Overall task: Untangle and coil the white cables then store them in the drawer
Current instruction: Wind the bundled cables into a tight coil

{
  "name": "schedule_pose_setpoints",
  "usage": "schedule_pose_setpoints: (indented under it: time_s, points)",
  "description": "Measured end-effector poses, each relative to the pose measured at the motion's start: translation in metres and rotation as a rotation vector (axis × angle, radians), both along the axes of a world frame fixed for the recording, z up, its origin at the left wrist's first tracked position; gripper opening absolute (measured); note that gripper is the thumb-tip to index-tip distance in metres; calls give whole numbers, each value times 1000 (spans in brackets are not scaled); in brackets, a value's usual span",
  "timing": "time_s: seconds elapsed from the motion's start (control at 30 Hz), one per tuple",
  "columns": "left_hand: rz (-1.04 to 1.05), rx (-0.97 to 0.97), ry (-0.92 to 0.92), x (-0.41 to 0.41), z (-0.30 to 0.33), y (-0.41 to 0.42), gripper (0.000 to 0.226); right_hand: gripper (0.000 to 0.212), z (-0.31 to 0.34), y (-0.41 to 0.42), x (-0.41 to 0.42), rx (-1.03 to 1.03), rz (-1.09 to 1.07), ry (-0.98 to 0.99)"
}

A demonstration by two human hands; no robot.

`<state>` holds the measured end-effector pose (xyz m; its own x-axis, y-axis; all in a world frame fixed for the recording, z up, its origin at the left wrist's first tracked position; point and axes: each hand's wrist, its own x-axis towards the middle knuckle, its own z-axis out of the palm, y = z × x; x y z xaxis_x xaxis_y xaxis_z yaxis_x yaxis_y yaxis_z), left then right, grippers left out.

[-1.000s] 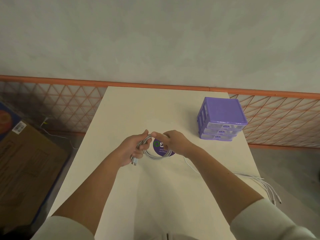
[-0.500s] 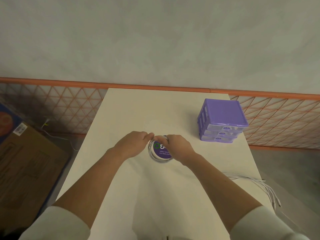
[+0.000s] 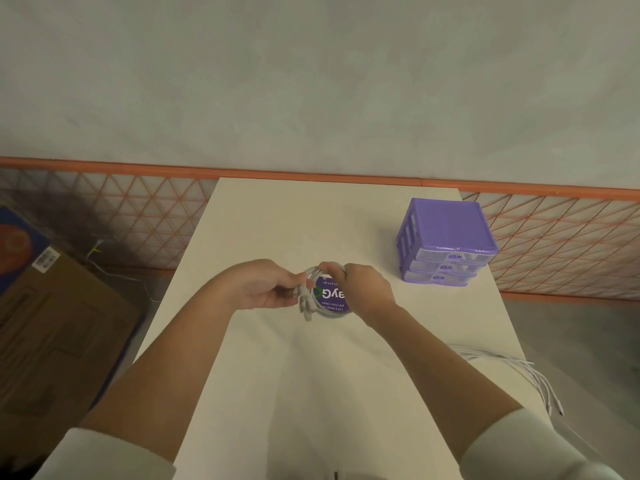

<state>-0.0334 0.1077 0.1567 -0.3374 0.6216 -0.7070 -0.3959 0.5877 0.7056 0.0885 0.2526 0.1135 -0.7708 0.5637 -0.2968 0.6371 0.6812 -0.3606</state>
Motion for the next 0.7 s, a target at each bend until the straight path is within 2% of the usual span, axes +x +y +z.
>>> schedule_pose_setpoints:
  time_s: [0.13,0.3,0.37,0.47,0.53,0.57,0.63,0.7]
  points:
    - [157,52,-8,11,-12,-1,20,43,0,-1,5,-11,44,-15]
    - [395,197,-75,23,-20,4,11,61,2,-10,4,-77,57,70]
    - [384,225,-33,26,-20,6,11,63,-1,-13,4,-116,11,120]
    - [290,174,169,28,-22,6,11,34,4,-11,7,-285,-60,159]
    - [277,147,345,32,-27,7,15,52,10,-12,8,-432,-162,252]
    - [288,150,409,35,-31,7,18,56,10,-12,9,-436,-172,265]
    - [309,139,510,46,-37,8,16,54,12,-13,9,-422,-151,261]
    - [253,46,696,56,-41,9,9,45,12,-13,9,-400,-127,237]
